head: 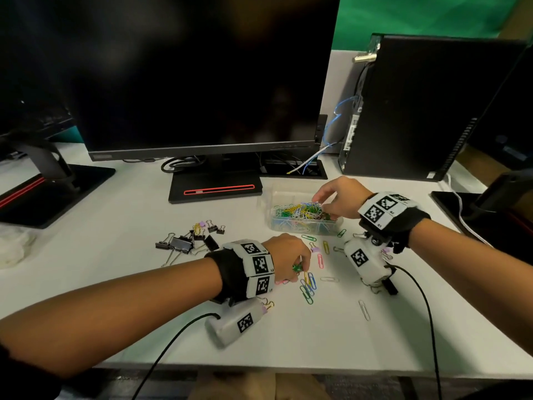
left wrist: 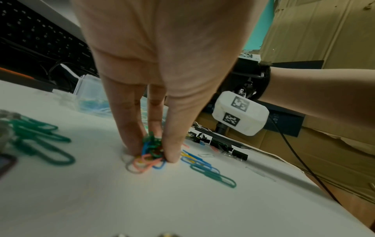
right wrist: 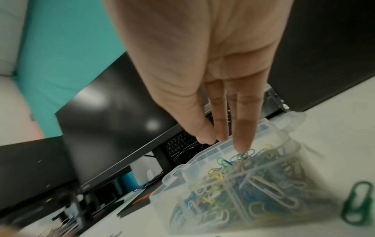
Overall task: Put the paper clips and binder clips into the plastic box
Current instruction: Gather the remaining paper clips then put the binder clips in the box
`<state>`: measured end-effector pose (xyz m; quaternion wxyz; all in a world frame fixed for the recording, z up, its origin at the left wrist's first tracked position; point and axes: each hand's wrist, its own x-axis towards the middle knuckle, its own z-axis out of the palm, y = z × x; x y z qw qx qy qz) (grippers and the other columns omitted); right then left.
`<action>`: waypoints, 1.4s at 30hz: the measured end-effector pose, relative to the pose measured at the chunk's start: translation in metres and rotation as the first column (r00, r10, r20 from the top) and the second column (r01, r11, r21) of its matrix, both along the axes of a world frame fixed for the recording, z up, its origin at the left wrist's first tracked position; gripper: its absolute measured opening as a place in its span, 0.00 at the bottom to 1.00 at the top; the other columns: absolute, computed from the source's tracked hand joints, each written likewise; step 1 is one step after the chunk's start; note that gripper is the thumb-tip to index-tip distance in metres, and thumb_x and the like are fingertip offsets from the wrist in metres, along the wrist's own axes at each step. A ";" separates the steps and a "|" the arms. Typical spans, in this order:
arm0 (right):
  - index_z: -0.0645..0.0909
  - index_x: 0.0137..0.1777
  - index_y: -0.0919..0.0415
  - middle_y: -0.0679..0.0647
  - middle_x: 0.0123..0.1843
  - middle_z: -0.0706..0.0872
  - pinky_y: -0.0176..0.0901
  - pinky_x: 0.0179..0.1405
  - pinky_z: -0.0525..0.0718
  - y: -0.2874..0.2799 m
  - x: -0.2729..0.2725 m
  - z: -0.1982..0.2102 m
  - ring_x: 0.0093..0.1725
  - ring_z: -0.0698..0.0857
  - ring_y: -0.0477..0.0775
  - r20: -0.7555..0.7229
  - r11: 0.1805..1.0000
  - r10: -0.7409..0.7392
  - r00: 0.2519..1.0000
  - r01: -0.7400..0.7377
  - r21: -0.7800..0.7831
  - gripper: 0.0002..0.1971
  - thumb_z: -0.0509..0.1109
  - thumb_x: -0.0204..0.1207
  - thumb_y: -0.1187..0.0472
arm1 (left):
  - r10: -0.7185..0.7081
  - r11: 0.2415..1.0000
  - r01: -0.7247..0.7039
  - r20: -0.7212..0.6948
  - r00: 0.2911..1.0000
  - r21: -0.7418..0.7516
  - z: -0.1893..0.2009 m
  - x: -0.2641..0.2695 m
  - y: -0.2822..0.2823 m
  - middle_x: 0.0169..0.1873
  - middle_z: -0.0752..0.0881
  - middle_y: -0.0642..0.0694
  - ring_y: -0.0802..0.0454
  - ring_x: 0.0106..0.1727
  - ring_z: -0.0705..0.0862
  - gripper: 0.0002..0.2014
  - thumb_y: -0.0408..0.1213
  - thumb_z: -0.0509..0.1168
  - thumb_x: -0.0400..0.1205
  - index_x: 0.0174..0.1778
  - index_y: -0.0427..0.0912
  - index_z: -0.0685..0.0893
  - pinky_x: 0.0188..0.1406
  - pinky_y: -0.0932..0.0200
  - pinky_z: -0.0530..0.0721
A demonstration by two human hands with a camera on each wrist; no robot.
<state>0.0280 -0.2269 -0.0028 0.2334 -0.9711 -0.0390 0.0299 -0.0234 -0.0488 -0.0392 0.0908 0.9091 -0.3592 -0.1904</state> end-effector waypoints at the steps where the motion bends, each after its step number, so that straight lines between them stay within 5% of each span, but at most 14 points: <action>1: 0.87 0.48 0.54 0.52 0.51 0.87 0.29 0.34 0.82 0.001 -0.005 0.002 0.31 0.84 0.42 0.032 0.999 0.035 0.999 -0.034 -0.030 0.11 0.69 0.72 0.69 | -0.011 1.000 0.011 0.013 1.000 0.004 0.000 0.000 0.000 0.58 0.84 0.42 0.44 0.58 0.80 0.14 0.31 0.70 0.76 0.58 0.41 0.85 0.47 0.61 0.71; 4: 0.87 0.43 0.55 0.51 0.45 0.88 0.23 0.26 0.79 0.001 -0.024 -0.002 0.21 0.82 0.34 -0.024 0.992 0.121 0.992 -0.122 -0.027 0.07 0.71 0.73 0.67 | -0.066 0.998 0.066 0.044 0.997 0.010 0.002 0.001 0.000 0.57 0.85 0.42 0.45 0.59 0.80 0.13 0.28 0.66 0.77 0.57 0.41 0.86 0.45 0.63 0.70; 6: 0.87 0.43 0.55 0.51 0.45 0.89 0.24 0.30 0.79 0.003 -0.038 -0.011 0.23 0.81 0.35 -0.107 0.979 0.172 0.979 -0.182 -0.088 0.04 0.72 0.72 0.64 | -0.089 0.996 0.088 0.055 0.995 0.009 0.002 0.001 0.001 0.55 0.87 0.42 0.45 0.57 0.82 0.14 0.27 0.64 0.76 0.55 0.41 0.87 0.44 0.63 0.71; 13: 0.86 0.55 0.55 0.50 0.58 0.87 0.37 0.53 0.76 0.006 -0.060 -0.030 0.56 0.82 0.52 -0.174 0.920 0.172 0.970 -0.221 -0.324 0.15 0.65 0.71 0.66 | -0.063 0.996 0.063 0.012 0.998 -0.066 0.000 0.007 0.002 0.49 0.90 0.41 0.47 0.50 0.86 0.13 0.24 0.66 0.73 0.51 0.38 0.90 0.43 0.66 0.75; 18: 0.89 0.50 0.51 0.47 0.52 0.89 0.28 0.37 0.70 0.007 -0.075 -0.026 0.42 0.78 0.43 -0.192 0.908 0.262 0.946 -0.309 -0.282 0.14 0.66 0.70 0.65 | 0.000 0.985 0.001 0.004 1.000 -0.171 0.004 0.019 0.008 0.47 0.91 0.42 0.56 0.41 0.83 0.11 0.26 0.70 0.72 0.48 0.38 0.91 0.44 0.68 0.80; 20: 0.89 0.48 0.49 0.46 0.48 0.89 0.23 0.33 0.70 0.005 -0.078 -0.025 0.35 0.78 0.40 -0.188 0.914 0.294 0.937 -0.333 -0.232 0.14 0.67 0.68 0.65 | 0.034 0.975 -0.029 0.018 0.999 -0.221 0.010 0.026 0.008 0.48 0.91 0.43 0.62 0.36 0.81 0.11 0.26 0.71 0.72 0.48 0.39 0.91 0.36 0.77 0.76; 24: 0.85 0.52 0.52 0.44 0.47 0.84 0.31 0.37 0.74 -0.001 -0.074 -0.027 0.30 0.76 0.33 -0.138 0.942 0.253 0.958 -0.276 -0.189 0.14 0.76 0.65 0.59 | 0.102 0.943 -0.077 0.061 0.993 -0.325 0.029 0.047 0.005 0.48 0.91 0.44 0.79 0.24 0.79 0.09 0.27 0.71 0.73 0.48 0.39 0.91 0.26 0.88 0.71; 27: 0.81 0.56 0.49 0.44 0.49 0.81 0.39 0.39 0.85 -0.003 -0.074 -0.032 0.33 0.87 0.48 -0.265 0.977 0.167 0.950 -0.197 -0.087 0.25 0.83 0.58 0.50 | 0.147 0.941 -0.095 0.138 0.979 -0.325 0.040 0.066 0.001 0.47 0.91 0.45 0.69 0.27 0.80 0.09 0.28 0.70 0.74 0.47 0.41 0.91 0.30 0.82 0.72; 29: 0.78 0.61 0.49 0.45 0.50 0.78 0.42 0.36 0.87 0.000 -0.074 -0.035 0.34 0.88 0.55 -0.345 0.986 0.145 0.927 -0.162 -0.022 0.31 0.84 0.57 0.53 | 0.169 0.944 -0.113 0.159 0.973 -0.311 0.042 0.078 -0.001 0.48 0.90 0.44 0.62 0.35 0.81 0.09 0.29 0.70 0.75 0.48 0.41 0.91 0.40 0.72 0.78; 33: 0.78 0.62 0.55 0.41 0.45 0.74 0.36 0.31 0.85 0.011 -0.074 -0.039 0.32 0.85 0.54 -0.351 0.979 0.204 0.914 -0.195 0.063 0.30 0.83 0.59 0.62 | 0.219 0.944 -0.170 0.152 0.964 -0.284 0.034 0.092 -0.007 0.51 0.89 0.44 0.49 0.53 0.86 0.10 0.29 0.69 0.76 0.51 0.40 0.90 0.54 0.59 0.83; 38: 0.82 0.58 0.52 0.43 0.46 0.78 0.30 0.36 0.79 0.020 -0.071 -0.045 0.27 0.78 0.36 -0.315 0.961 0.277 0.908 -0.263 0.087 0.26 0.84 0.59 0.61 | 0.208 0.955 -0.177 0.111 0.972 -0.236 0.020 0.093 -0.009 0.58 0.87 0.46 0.49 0.58 0.84 0.11 0.32 0.68 0.78 0.55 0.42 0.89 0.50 0.65 0.75; 42: 0.80 0.60 0.51 0.45 0.50 0.77 0.25 0.35 0.74 0.025 -0.077 -0.043 0.31 0.75 0.36 -0.296 0.950 0.311 0.903 -0.308 0.057 0.30 0.85 0.57 0.52 | 0.180 0.959 -0.128 0.194 0.964 -0.253 0.025 0.081 0.000 0.59 0.84 0.47 0.52 0.55 0.82 0.10 0.37 0.67 0.79 0.55 0.46 0.89 0.49 0.66 0.73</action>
